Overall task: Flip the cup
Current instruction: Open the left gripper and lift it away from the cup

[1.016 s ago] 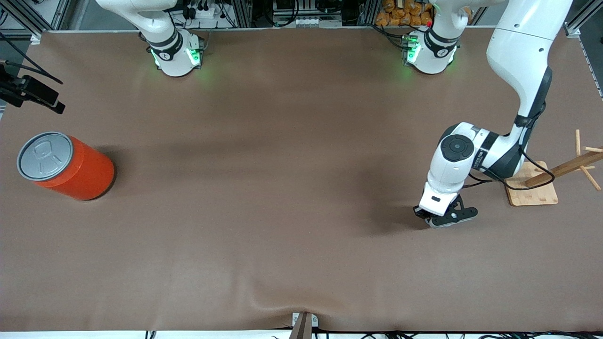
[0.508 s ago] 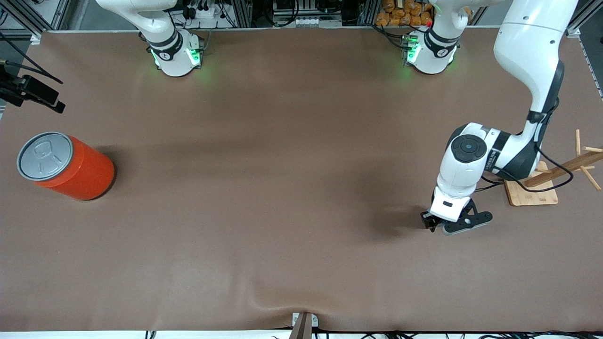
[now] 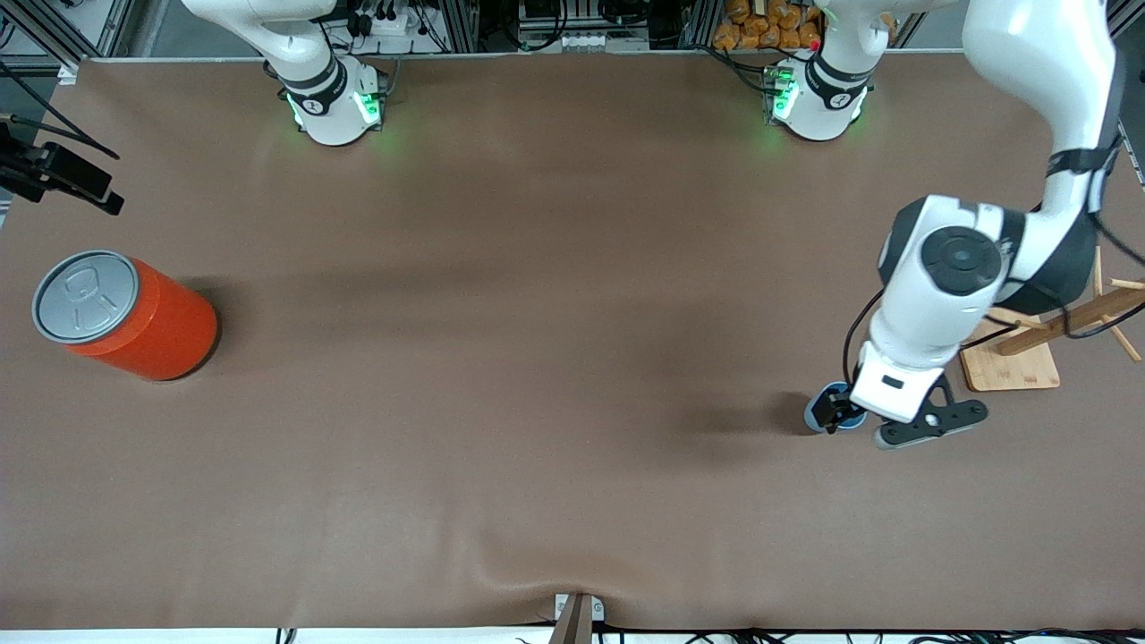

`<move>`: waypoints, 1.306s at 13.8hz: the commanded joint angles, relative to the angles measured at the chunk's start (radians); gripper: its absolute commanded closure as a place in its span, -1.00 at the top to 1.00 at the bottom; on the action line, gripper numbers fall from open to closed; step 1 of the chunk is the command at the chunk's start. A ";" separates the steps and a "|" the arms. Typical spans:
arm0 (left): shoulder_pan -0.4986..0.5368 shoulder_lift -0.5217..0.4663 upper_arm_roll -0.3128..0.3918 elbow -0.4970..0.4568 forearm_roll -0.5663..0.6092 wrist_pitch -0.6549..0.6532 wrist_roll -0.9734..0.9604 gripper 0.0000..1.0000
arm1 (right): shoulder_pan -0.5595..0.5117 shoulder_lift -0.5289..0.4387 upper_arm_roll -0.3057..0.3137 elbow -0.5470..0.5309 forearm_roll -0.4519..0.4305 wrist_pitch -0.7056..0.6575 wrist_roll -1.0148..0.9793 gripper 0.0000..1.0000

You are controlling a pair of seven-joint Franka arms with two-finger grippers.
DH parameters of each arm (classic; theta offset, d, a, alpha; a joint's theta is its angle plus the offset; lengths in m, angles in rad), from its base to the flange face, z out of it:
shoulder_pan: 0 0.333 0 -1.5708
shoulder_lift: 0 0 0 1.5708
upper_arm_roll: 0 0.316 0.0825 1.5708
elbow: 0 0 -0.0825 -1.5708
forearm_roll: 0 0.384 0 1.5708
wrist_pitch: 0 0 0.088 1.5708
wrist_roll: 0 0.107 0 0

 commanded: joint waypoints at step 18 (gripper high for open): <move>0.080 -0.400 -0.018 0.046 -0.289 -0.531 0.343 1.00 | -0.001 0.011 0.000 0.024 0.004 -0.029 0.018 1.00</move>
